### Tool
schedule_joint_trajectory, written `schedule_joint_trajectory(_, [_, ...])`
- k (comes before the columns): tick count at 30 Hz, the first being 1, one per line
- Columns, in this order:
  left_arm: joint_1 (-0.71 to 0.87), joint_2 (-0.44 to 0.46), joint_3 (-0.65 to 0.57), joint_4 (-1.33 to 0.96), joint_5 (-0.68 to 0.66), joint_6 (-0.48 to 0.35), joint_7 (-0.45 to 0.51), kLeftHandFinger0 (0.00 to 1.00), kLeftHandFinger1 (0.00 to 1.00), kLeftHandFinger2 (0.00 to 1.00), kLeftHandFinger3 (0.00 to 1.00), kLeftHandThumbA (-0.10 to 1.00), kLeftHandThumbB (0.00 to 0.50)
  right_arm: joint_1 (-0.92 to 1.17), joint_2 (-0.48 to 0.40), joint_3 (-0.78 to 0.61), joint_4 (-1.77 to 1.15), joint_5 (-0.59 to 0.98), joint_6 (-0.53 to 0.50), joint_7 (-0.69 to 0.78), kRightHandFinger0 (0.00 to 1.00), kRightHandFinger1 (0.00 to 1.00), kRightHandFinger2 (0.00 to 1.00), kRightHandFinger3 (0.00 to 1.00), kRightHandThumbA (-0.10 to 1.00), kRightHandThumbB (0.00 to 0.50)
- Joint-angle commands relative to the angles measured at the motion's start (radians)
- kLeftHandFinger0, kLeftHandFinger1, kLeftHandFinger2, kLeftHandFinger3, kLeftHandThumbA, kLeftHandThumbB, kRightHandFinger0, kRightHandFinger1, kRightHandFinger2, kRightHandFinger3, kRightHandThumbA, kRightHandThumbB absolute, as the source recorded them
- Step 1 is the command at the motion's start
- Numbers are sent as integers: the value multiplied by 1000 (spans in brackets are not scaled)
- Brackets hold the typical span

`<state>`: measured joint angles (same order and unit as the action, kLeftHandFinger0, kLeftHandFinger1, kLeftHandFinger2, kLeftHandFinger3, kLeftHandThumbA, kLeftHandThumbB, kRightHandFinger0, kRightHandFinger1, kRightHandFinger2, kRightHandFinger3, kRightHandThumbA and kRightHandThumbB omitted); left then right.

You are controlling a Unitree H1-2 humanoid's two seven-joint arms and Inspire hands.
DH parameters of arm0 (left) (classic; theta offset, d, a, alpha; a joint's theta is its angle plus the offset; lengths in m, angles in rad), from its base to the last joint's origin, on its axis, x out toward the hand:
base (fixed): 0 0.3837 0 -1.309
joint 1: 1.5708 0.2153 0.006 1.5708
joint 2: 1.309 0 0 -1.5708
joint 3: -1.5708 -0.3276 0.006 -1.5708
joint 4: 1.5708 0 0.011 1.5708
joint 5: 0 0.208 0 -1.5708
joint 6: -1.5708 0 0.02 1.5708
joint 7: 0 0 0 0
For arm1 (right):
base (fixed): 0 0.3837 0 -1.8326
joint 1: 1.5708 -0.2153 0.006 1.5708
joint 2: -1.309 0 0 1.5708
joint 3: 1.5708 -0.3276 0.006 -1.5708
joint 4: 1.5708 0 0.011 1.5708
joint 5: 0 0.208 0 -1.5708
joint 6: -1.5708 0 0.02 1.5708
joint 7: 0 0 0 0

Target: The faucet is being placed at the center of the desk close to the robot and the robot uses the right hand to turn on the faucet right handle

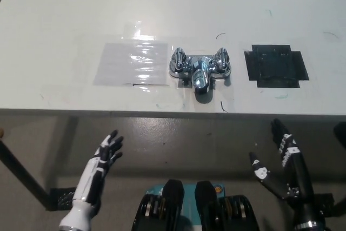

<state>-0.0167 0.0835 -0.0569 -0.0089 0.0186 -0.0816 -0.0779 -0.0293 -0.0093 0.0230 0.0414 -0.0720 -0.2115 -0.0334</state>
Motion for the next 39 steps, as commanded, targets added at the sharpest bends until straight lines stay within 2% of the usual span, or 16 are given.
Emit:
schedule_joint_trajectory(1, [-26, -6, -16, -16, 13, -41, -9, 1000, 1000, 1000, 1000, 1000, 75, -4, 11, -13, -51, -31, -82, -37, 1000, 1000, 1000, 1000, 591, 51])
schedule_joint_trajectory(8, [-28, -5, -18, -15, 11, -48, -7, 1000, 1000, 1000, 1000, 1000, 58, -33, 5, -47, -204, 9, -24, -40, 1000, 1000, 1000, 1000, 575, 50])
schedule_joint_trajectory(12, [-39, -5, -14, -6, 12, -55, -5, 1000, 1000, 1000, 1000, 1000, 45, -134, -20, -104, -329, -6, 92, -55, 1000, 1000, 1000, 1000, 663, 73])
schedule_joint_trajectory(13, [-39, -5, -14, -4, 10, -56, -6, 1000, 1000, 1000, 1000, 1000, 46, -163, -30, -115, -352, -8, 123, -52, 1000, 1000, 1000, 1000, 687, 64])
schedule_joint_trajectory(14, [-40, -5, -14, -3, 9, -59, -7, 1000, 1000, 1000, 1000, 1000, 41, -193, -40, -125, -376, -9, 156, -48, 1000, 1000, 1000, 1000, 776, 75])
schedule_joint_trajectory(18, [-43, -10, -17, -3, 14, -58, -3, 1000, 1000, 1000, 1000, 1000, 38, -419, -156, -159, -432, -64, 375, -8, 1000, 1000, 1000, 1000, 881, 140])
schedule_joint_trajectory(20, [-34, -12, -16, -13, 12, -46, -2, 1000, 1000, 1000, 1000, 1000, 52, -566, -256, -143, -413, -104, 522, 55, 1000, 1000, 1000, 1000, 967, 154])
schedule_joint_trajectory(22, [-35, -11, -13, -15, 11, -43, -1, 1000, 1000, 1000, 1000, 1000, 55, -691, -338, -116, -364, -108, 626, 122, 1000, 1000, 1000, 1000, 992, 228])
schedule_joint_trajectory(23, [-36, -8, -10, -17, 9, -44, -2, 1000, 1000, 1000, 1000, 1000, 52, -804, -384, -104, -297, -116, 681, 204, 1000, 1000, 1000, 1000, 993, 259])
schedule_joint_trajectory(26, [-38, -6, -9, -9, 5, -49, -3, 1000, 1000, 1000, 1000, 1000, 59, -989, -450, -53, -132, -178, 681, 362, 1000, 1000, 1000, 1000, 1000, 264])
schedule_joint_trajectory(27, [-37, -7, -9, -14, 8, -47, -2, 1000, 1000, 1000, 1000, 1000, 57, -1057, -450, -34, -61, -209, 681, 411, 1000, 1000, 1000, 1000, 1000, 284])
schedule_joint_trajectory(31, [-30, -6, -9, -25, 2, -42, -5, 1000, 1000, 1000, 1000, 1000, 57, -1225, -445, 72, 130, -282, 681, 524, 1000, 1000, 1000, 1000, 1000, 288])
schedule_joint_trajectory(34, [-20, 0, -6, -29, 0, -37, -7, 1000, 1000, 1000, 1000, 1000, 71, -1314, -413, 137, 256, -322, 681, 568, 1000, 1000, 1000, 1000, 987, 313])
schedule_joint_trajectory(36, [-11, 2, -4, -31, -6, -41, -10, 1000, 1000, 1000, 1000, 1000, 69, -1380, -353, 150, 383, -290, 681, 598, 1000, 1000, 1000, 1000, 895, 278])
schedule_joint_trajectory(38, [-9, 0, -3, -32, -7, -42, -9, 1000, 1000, 1000, 1000, 1000, 62, -1410, -332, 171, 438, -275, 681, 615, 1000, 1000, 1000, 1000, 841, 272])
schedule_joint_trajectory(39, [-8, 0, -4, -29, -4, -48, -7, 1000, 1000, 1000, 1000, 1000, 60, -1436, -311, 206, 486, -298, 681, 625, 1000, 1000, 1000, 1000, 883, 295])
